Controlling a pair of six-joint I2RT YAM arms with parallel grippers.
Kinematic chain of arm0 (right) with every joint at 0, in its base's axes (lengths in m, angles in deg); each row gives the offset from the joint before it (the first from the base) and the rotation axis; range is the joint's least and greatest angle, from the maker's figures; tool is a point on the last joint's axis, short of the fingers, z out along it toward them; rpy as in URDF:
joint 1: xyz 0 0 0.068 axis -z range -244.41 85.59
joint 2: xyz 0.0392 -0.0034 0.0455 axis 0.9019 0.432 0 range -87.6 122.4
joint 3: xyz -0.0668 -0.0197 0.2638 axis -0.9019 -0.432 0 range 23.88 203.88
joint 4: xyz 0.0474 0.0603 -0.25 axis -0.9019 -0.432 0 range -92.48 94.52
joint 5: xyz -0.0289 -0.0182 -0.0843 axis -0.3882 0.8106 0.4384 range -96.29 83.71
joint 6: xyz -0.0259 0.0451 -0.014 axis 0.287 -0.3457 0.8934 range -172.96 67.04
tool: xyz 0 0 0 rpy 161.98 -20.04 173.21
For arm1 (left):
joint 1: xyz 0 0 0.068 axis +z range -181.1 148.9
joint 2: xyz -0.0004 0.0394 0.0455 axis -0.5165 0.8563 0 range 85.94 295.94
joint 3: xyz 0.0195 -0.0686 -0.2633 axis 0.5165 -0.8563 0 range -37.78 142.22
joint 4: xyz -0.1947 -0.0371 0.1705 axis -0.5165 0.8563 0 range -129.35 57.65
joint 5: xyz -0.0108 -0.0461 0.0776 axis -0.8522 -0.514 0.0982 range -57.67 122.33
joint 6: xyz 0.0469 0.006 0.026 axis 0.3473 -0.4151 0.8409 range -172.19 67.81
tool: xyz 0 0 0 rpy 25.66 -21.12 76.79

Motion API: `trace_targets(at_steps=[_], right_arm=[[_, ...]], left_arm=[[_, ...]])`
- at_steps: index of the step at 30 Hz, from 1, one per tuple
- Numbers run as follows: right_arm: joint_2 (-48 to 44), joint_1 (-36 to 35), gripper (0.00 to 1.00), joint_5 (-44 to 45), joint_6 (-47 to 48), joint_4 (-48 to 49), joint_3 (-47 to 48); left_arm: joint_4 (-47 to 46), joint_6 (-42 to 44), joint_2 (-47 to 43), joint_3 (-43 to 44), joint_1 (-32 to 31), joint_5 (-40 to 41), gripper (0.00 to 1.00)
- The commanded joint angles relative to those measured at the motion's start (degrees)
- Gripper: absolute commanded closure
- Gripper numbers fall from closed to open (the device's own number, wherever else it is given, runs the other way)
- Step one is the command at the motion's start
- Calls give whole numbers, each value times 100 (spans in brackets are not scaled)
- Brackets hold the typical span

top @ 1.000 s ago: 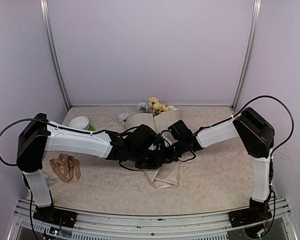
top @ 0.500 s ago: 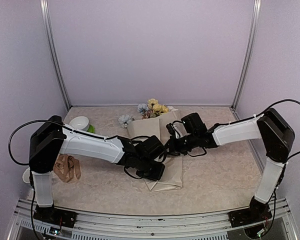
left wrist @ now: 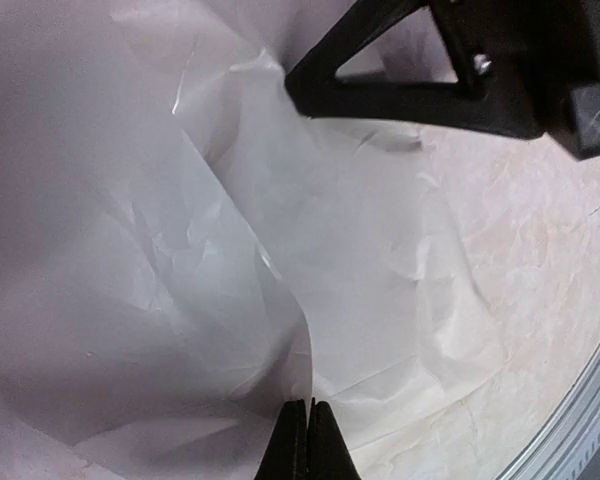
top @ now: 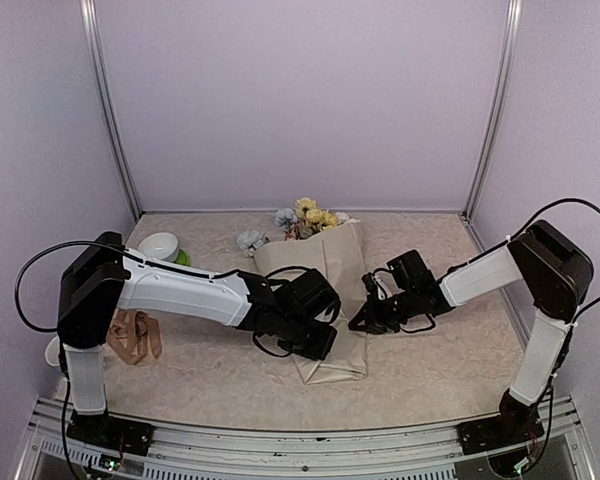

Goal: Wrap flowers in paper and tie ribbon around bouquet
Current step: Fold the 2/3-folded wrapping paper at the center of the board.

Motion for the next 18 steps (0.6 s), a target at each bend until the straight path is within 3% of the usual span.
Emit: trace_targets(at_steps=[1,12,18], right_arm=[[430,-226,100,-13,-201,344,-173],[278,-357,100,40,-615,911,-482],[26,-357,100,53,-718,989,-506]], left_arm=[[-22,239,-107,454,-18,105,100],[21,338,446,1093,-139,-552,100],[798,467,1004,1263,-134,-925,100]])
